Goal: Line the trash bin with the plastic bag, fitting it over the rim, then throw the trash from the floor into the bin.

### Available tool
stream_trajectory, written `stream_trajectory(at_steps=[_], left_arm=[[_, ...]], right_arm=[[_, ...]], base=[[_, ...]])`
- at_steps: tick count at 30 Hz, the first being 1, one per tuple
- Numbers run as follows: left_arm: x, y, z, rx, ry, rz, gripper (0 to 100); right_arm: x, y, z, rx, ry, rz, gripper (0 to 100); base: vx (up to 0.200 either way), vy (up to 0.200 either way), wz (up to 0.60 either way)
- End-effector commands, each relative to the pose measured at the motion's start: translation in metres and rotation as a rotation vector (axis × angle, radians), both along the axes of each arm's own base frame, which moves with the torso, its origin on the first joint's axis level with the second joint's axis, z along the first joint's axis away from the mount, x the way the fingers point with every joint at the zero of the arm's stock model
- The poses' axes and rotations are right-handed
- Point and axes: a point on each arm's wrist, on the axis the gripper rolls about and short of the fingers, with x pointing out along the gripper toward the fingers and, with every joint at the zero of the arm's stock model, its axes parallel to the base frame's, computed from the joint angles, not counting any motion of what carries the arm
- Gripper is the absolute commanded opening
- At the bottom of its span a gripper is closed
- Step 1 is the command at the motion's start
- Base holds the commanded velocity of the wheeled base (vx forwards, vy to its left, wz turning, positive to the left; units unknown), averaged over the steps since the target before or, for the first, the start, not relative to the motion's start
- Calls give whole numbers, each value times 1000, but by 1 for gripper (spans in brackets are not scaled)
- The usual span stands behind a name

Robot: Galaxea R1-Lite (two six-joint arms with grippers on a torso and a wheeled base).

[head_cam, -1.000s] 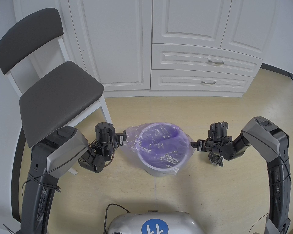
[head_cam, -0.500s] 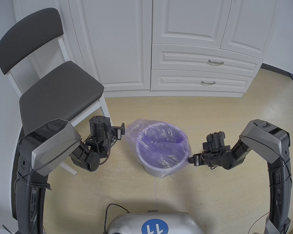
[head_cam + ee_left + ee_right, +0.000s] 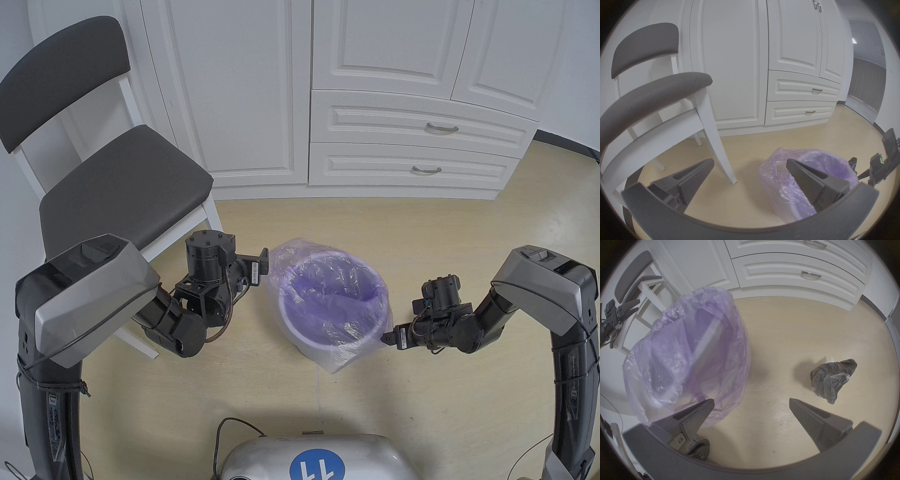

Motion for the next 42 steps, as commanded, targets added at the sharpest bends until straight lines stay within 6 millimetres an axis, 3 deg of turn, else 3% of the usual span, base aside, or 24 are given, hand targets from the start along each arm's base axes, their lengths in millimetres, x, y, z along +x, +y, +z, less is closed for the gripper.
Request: stream_trajectory(at_steps=[1,5,9,15,19,23,31,36,42], left_arm=[[-9,-14,13,-3,-19,-38,100],[-11,-25,12,7,-4,-63,100],[1,-41,7,23,31,-77,100],[17,-55,-9,54,70,-53,100],[23,-61,-8,59,85,-57,100],[24,-71,-7,58,80,-73,100],[20,-66,-6,62,92,-55,100],[9,-58,11,57,74,-9,100],[-5,-50,25,33,66,-8,100]], right_arm=[[-6,-14,28,7,-41,28,100],[-12,-26,40,-27,-60,51,100],[-23,-41,58,-92,-47,75,100],[-33,-43,79,-81,-65,112,100],[-37,-43,80,-75,-64,130,100],[-21,-36,62,-68,-74,127,100],[-31,-38,67,-51,-96,122,100],[-23,-31,68,-29,-186,114,100],[-36,-36,78,-21,-256,88,100]], base=[[0,0,0],[0,0,0],[0,0,0],[0,0,0],[0,0,0],[0,0,0],[0,0,0],[0,0,0],[0,0,0]])
